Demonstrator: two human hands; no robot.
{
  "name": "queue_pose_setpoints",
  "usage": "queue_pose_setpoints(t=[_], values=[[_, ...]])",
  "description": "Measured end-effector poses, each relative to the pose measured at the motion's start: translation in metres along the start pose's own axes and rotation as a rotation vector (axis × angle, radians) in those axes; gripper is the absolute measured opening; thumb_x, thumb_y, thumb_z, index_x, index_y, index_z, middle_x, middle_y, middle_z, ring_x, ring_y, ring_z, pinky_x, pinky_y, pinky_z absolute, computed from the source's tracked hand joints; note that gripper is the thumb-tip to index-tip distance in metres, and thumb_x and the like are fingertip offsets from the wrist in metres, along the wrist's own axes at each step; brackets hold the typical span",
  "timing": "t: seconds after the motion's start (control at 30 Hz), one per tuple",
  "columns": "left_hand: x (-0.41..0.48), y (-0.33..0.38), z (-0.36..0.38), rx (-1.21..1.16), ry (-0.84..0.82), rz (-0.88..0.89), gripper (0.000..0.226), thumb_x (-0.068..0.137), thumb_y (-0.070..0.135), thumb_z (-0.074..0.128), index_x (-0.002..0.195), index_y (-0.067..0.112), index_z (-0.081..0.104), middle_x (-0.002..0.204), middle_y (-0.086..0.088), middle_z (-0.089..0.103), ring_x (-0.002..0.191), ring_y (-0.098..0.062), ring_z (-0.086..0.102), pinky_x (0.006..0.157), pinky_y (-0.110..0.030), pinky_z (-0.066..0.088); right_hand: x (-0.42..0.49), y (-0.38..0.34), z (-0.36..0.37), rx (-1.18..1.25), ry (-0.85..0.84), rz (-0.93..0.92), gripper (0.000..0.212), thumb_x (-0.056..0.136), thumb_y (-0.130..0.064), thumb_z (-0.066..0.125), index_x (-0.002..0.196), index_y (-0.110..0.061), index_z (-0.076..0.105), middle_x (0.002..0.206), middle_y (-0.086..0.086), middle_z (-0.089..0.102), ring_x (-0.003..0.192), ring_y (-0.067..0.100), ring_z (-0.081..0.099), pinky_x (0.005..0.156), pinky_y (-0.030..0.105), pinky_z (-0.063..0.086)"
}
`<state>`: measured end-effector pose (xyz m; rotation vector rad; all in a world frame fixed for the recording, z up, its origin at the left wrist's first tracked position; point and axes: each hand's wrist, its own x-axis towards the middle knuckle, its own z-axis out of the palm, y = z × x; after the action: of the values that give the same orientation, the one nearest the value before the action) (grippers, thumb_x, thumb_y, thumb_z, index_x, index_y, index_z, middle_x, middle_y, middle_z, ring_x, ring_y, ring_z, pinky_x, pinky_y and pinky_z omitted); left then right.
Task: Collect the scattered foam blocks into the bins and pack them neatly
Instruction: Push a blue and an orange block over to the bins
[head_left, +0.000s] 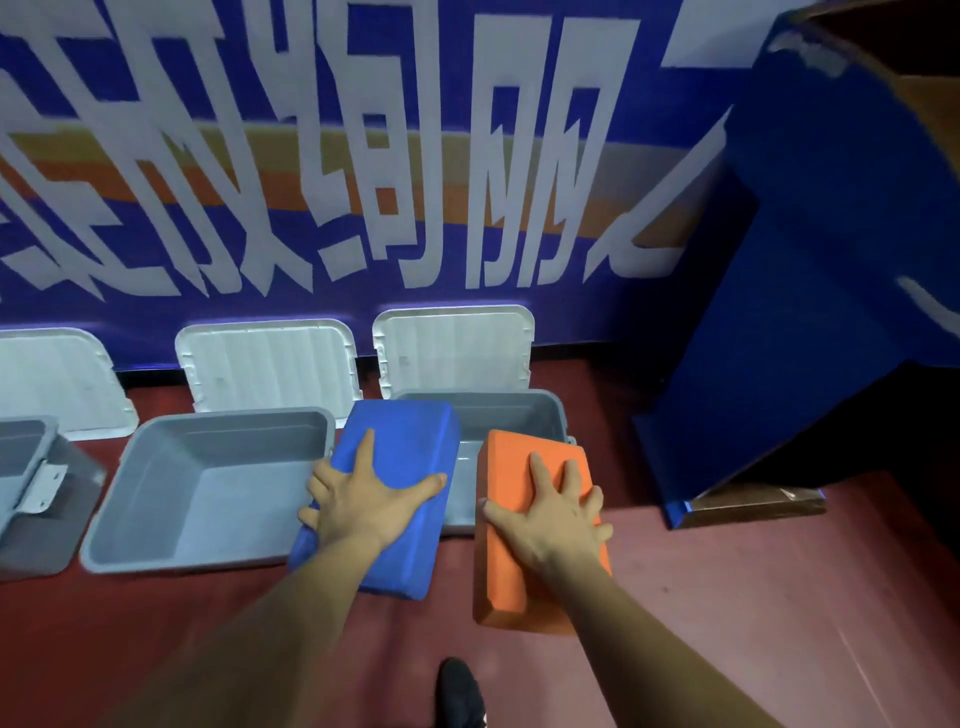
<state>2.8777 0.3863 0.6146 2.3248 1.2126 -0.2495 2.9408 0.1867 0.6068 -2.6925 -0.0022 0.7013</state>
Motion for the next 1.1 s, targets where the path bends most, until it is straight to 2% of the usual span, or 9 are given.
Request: queue_pose_setpoints(t=[0.27,0.37,0.47,0.57,0.67,0.73,0.97,1.1], values=[[0.116,0.074,0.028,0.053,-0.097,-0.043,0.124,0.052,0.099,0.054,0.156,0.049,0.007,0.152,-0.011,0.018,0.143,-0.032,0.019,0.115,-0.053,0.021,0.137,-0.031,-0.022,-0.043,-0.032,0.043,0.111,0.064,-0.091,0.046,0.158,-0.046,0.010,0.169,0.001,-0.001,0.151,0.045,0.000,0.113,0.068,0.016],[0.142,0.098,0.031,0.034,-0.106,-0.023,0.124,0.055,0.100,0.051,0.156,0.047,0.005,0.152,-0.011,0.017,0.144,-0.032,0.019,0.117,-0.053,0.019,0.171,-0.041,-0.033,-0.052,0.011,0.020,0.107,0.068,-0.090,0.046,0.158,-0.044,0.012,0.169,0.003,0.001,0.153,0.043,-0.001,0.114,0.065,0.015],[0.161,0.120,0.036,-0.023,-0.088,0.003,0.115,0.066,0.097,0.045,0.158,0.037,0.013,0.158,-0.011,0.017,0.147,-0.032,0.018,0.118,-0.053,0.017,0.198,-0.050,-0.040,-0.019,0.108,-0.036,0.086,0.086,-0.078,0.043,0.158,-0.041,0.017,0.168,0.007,0.009,0.155,0.033,0.001,0.119,0.058,0.013],[0.168,0.128,0.038,0.002,-0.059,0.028,0.093,0.080,0.087,0.041,0.156,0.034,0.027,0.160,-0.009,0.021,0.147,-0.030,0.024,0.116,-0.052,0.019,0.210,-0.056,-0.040,-0.066,0.143,-0.086,0.073,0.096,-0.059,0.046,0.159,-0.036,0.018,0.167,0.008,0.014,0.154,0.031,0.006,0.119,0.055,0.014],[0.165,0.114,0.041,0.044,-0.054,0.097,0.071,0.090,0.076,0.040,0.146,0.033,0.044,0.155,-0.002,0.036,0.140,-0.028,0.038,0.113,-0.047,0.027,0.208,-0.061,-0.035,-0.104,0.113,-0.097,0.071,0.095,-0.048,0.048,0.159,-0.035,0.018,0.165,0.007,0.017,0.152,0.031,0.010,0.118,0.054,0.015],[0.160,0.099,0.042,0.036,-0.049,0.113,0.068,0.092,0.073,0.040,0.143,0.030,0.049,0.151,0.001,0.043,0.136,-0.027,0.043,0.111,-0.045,0.031,0.204,-0.064,-0.029,-0.115,0.082,-0.105,0.070,0.096,-0.048,0.048,0.158,-0.036,0.019,0.165,0.008,0.019,0.152,0.031,0.012,0.119,0.055,0.014],[0.126,0.035,0.040,-0.015,0.004,0.101,0.065,0.092,0.069,0.038,0.139,0.027,0.054,0.140,-0.002,0.054,0.127,-0.028,0.051,0.108,-0.046,0.041,0.161,-0.072,-0.005,-0.141,-0.005,-0.178,0.069,0.098,-0.047,0.047,0.160,-0.035,0.018,0.166,0.009,0.019,0.153,0.030,0.012,0.118,0.055,0.015],[0.094,-0.002,0.043,-0.099,0.058,0.098,0.060,0.096,0.062,0.043,0.142,0.024,0.053,0.144,-0.002,0.053,0.132,-0.028,0.048,0.112,-0.044,0.037,0.123,-0.074,0.021,-0.156,-0.047,-0.266,0.066,0.098,-0.045,0.050,0.157,-0.035,0.024,0.163,0.008,0.022,0.149,0.030,0.019,0.117,0.055,0.020]])
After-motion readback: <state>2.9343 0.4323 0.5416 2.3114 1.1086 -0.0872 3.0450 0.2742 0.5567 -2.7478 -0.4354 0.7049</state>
